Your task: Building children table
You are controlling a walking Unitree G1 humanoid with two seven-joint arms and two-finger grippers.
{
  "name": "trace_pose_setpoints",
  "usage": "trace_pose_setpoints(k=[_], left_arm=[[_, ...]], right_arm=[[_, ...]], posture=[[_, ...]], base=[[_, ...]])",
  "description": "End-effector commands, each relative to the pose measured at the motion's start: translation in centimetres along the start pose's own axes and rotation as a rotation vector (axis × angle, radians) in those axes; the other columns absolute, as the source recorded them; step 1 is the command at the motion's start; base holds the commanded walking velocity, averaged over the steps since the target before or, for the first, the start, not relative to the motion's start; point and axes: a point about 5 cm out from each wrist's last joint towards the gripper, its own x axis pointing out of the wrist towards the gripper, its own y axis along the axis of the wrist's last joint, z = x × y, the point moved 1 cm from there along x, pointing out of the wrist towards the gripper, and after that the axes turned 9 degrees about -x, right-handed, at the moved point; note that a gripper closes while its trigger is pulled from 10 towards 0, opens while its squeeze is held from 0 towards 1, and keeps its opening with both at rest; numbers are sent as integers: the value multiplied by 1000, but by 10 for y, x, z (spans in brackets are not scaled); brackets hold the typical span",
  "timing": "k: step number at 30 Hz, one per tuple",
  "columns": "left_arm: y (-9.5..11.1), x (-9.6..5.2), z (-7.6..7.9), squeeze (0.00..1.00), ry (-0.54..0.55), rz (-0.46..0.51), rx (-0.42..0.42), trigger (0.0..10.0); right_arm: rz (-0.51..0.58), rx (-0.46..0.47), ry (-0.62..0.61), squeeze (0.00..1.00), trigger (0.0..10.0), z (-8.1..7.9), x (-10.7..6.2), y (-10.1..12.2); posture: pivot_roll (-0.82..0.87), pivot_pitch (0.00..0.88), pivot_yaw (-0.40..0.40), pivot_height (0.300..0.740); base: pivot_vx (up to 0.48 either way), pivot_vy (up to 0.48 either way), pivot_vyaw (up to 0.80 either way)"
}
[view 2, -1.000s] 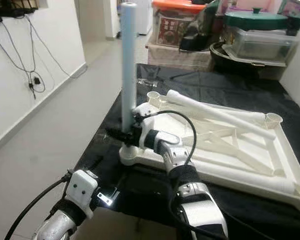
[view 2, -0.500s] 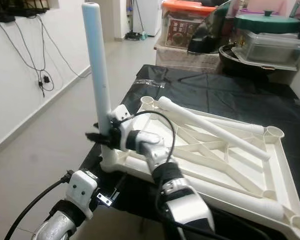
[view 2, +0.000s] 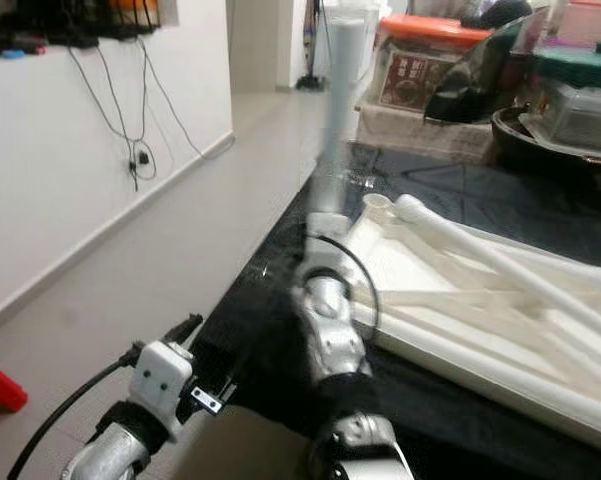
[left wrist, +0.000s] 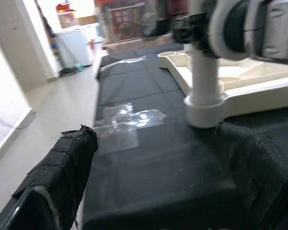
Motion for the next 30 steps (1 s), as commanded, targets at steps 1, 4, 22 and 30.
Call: trace_pose_setpoints(k=[1, 4, 22, 30], left_arm=[[-4, 0, 1, 0, -13, -19, 3, 10000], [-4, 0, 2, 0, -14, -19, 2, 10000], [-5, -1, 3, 0, -21, -22, -3, 10000], [-5, 0, 2, 0, -22, -23, 0, 10000]], right_arm=[[-89, 77, 2, 0, 0, -26, -17, -12], [-61, 98, 54, 0, 3961, -41, -21, -6], [127, 115, 769, 0, 10000, -59, -9, 10], [80, 41, 1269, 0, 10000, -64, -11, 16]], posture=[[125, 0, -53, 740], [122, 0, -52, 740], [118, 0, -50, 740], [126, 0, -55, 740]], base=[[0, 0, 0], [0, 0, 0], [0, 0, 0], [0, 0, 0]])
